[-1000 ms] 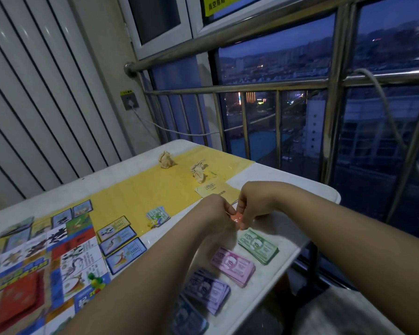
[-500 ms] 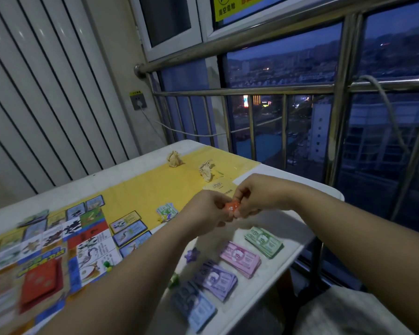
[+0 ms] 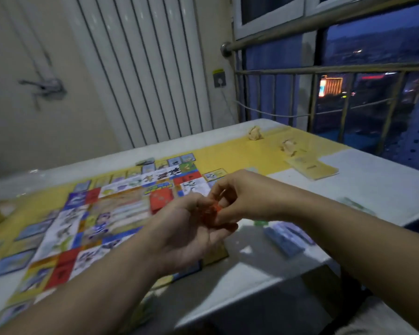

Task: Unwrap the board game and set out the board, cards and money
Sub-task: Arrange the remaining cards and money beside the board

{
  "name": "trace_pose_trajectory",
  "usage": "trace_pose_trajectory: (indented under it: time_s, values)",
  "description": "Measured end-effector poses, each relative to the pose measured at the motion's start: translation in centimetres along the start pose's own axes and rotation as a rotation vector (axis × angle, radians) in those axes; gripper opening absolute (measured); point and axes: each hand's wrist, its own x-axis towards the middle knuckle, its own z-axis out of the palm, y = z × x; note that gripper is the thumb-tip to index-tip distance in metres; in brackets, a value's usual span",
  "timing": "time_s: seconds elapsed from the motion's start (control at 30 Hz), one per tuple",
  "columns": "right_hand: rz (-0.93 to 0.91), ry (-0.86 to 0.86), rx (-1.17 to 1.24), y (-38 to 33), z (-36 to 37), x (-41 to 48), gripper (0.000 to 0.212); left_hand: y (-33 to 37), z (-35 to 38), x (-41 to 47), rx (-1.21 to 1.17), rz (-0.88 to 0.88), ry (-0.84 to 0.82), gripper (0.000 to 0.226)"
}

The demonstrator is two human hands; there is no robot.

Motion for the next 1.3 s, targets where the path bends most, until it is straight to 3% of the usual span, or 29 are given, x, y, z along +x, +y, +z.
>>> trace_pose_trajectory:
  time_s: [0.13, 0.33, 0.6, 0.83, 0.9, 1.03, 1.2, 1.3]
  values:
    - [-0.053, -0.065, -0.072, -2.3, 5.0, 1.2, 0.025, -0.2, -3.1, -4.5, -0.123, 0.011, 0.121, 0.02]
    - [-0.121, -0.174, -0.169, -6.1, 9.4, 1.6, 0.023, -0.3, -7.2, -9.6, -0.236, -0.012, 0.259, 0.024]
    - [-0.07, -0.103, -0.186, -8.5, 13.2, 2.2, 0.025, 0.5, -10.1, -13.9, -0.297, 0.01, 0.242, 0.031]
    - [0.025, -0.215, -0.085, -9.8, 14.0, 3.5, 0.01, 0.9, -10.9, -15.5, -0.237, 0.029, 0.187, 0.03]
    - [0.062, -0.223, -0.071, -9.6, 13.9, 4.0, 0.011, 0.7, -11.3, -15.6, -0.233, 0.047, 0.194, 0.035]
    - [0.082, -0.236, -0.069, -9.1, 13.8, 3.9, 0.014, 0.0, -11.7, -15.3, -0.199, 0.059, 0.258, 0.02]
    - [0.083, -0.22, -0.095, -8.5, 13.5, 3.4, 0.02, -0.8, -11.9, -14.7, -0.123, 0.083, 0.313, 0.025]
    - [0.112, -0.232, 0.106, -8.4, 13.2, 2.8, 0.025, -0.6, -11.6, -14.8, -0.1, 0.125, 0.35, 0.026]
